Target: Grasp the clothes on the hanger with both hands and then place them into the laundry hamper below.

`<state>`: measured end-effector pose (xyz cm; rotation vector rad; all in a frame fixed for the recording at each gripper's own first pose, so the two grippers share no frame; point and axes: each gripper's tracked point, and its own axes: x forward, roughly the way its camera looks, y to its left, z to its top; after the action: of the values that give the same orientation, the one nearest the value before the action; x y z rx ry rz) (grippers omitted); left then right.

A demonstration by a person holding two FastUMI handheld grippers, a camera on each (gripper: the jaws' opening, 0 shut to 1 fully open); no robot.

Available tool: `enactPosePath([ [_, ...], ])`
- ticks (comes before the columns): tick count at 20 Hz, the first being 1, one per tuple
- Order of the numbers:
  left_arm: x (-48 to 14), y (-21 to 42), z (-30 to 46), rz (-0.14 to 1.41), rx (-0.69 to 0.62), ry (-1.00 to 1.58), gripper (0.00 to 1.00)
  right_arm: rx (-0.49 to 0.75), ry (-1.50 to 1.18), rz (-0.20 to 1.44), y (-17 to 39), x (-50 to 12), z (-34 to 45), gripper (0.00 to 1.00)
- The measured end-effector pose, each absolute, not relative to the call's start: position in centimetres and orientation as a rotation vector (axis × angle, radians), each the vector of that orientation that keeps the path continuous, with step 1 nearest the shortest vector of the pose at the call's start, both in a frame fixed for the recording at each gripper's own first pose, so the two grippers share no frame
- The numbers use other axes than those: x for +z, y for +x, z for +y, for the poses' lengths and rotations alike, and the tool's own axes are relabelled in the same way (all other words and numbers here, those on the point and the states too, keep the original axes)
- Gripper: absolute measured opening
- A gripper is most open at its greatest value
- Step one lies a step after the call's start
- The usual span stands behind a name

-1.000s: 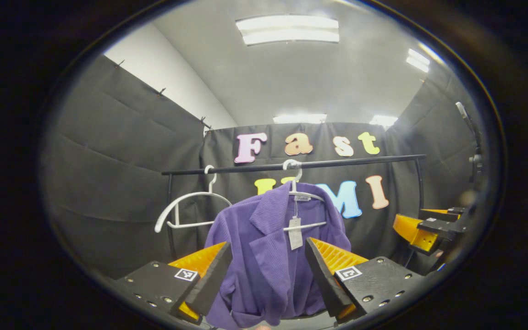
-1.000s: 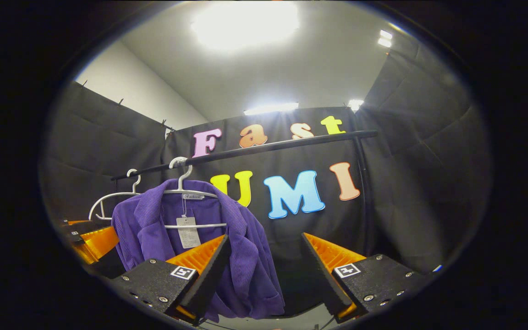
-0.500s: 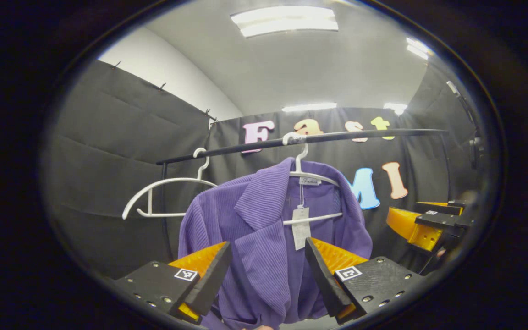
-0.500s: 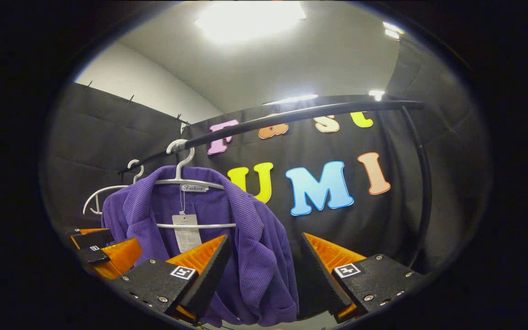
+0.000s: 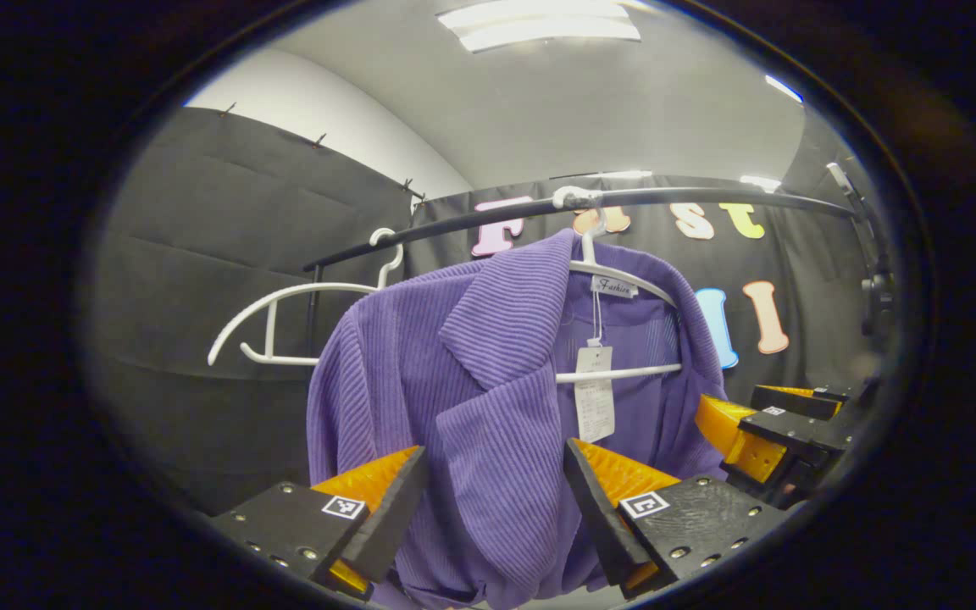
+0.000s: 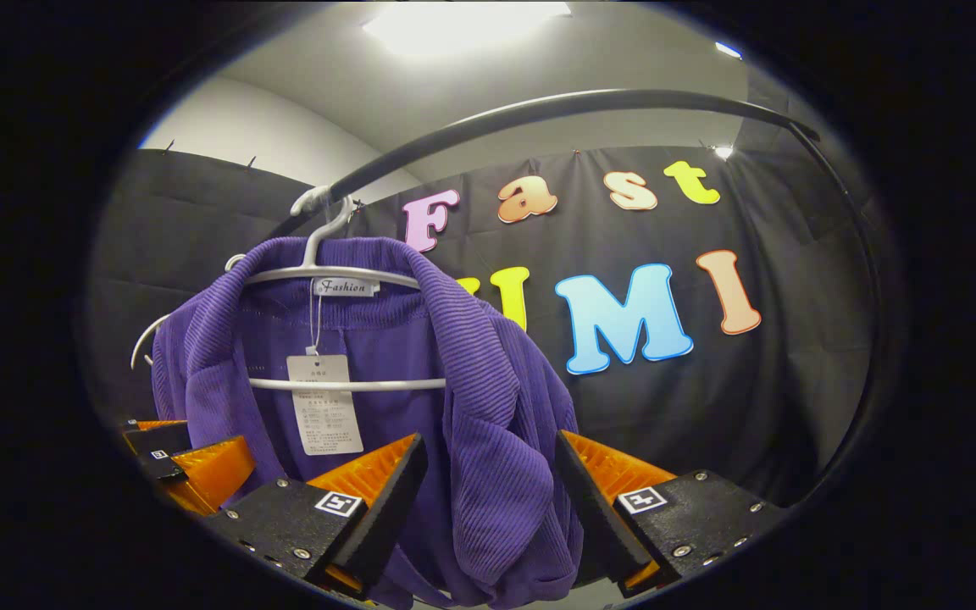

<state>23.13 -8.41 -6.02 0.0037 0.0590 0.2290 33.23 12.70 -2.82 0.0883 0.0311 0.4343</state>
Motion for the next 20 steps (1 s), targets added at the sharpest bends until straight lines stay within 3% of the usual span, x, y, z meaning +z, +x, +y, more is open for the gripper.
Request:
enactPosePath([
  [1, -6.6, 23.6, -8.3, 0.071, 0.237, 0.007, 0.96, 0.434, 0.090, 0.041, 33.7, -3.3, 13.0, 0.94],
  [4, -7.9, 24.4, -7.9, 0.107, 0.259, -0.008, 0.93, 0.440, 0.070, 0.075, 35.1, -4.7, 14.0, 0.92],
  [5, -8.2, 24.4, -7.8, 0.110, 0.266, -0.015, 0.97, 0.445, 0.059, 0.083, 35.4, -5.0, 14.3, 0.91],
  [7, -8.3, 24.5, -7.5, 0.107, 0.280, -0.021, 0.93, 0.443, 0.038, 0.083, 36.1, -5.2, 14.6, 0.92],
  [8, -8.3, 24.5, -7.4, 0.109, 0.286, -0.018, 0.97, 0.443, 0.029, 0.084, 36.5, -5.4, 14.8, 0.87],
  [10, -8.6, 24.6, -7.2, 0.116, 0.296, -0.005, 0.92, 0.436, 0.013, 0.099, 37.0, -5.9, 15.0, 0.77],
  [11, -8.6, 24.7, -7.2, 0.121, 0.292, 0.004, 0.96, 0.445, 0.008, 0.113, 37.0, -6.2, 15.2, 0.72],
  [12, -8.6, 24.7, -7.1, 0.123, 0.291, 0.009, 0.97, 0.455, 0.008, 0.117, 36.9, -6.2, 15.4, 0.57],
  [13, -8.7, 25.0, -7.0, 0.126, 0.299, 0.013, 0.85, 0.453, -0.001, 0.108, 36.9, -6.1, 15.2, 0.47],
  [14, -8.9, 25.3, -7.3, 0.140, 0.279, 0.009, 0.73, 0.428, -0.020, 0.092, 37.0, -5.8, 14.4, 0.24],
  [15, -9.2, 25.6, -7.3, 0.153, 0.277, 0.014, 0.61, 0.412, -0.029, 0.072, 37.0, -5.4, 13.8, 0.14],
  [16, -9.2, 25.6, -7.3, 0.163, 0.264, 0.014, 0.42, 0.414, -0.023, 0.059, 36.8, -5.1, 13.8, 0.06],
  [17, -9.2, 25.5, -6.8, 0.162, 0.279, 0.024, 0.24, 0.413, -0.016, 0.050, 36.6, -4.7, 13.7, 0.06],
  [18, -8.8, 25.1, -6.1, 0.152, 0.306, 0.039, 0.22, 0.409, -0.005, 0.037, 36.5, -4.2, 13.2, 0.05],
  [19, -8.2, 24.7, -6.0, 0.141, 0.305, 0.041, 0.09, 0.404, 0.008, 0.022, 36.3, -3.6, 12.7, 0.05],
  [20, -7.8, 24.3, -6.3, 0.132, 0.280, 0.033, 0.11, 0.397, 0.019, 0.004, 35.9, -2.9, 12.2, 0.05],
])
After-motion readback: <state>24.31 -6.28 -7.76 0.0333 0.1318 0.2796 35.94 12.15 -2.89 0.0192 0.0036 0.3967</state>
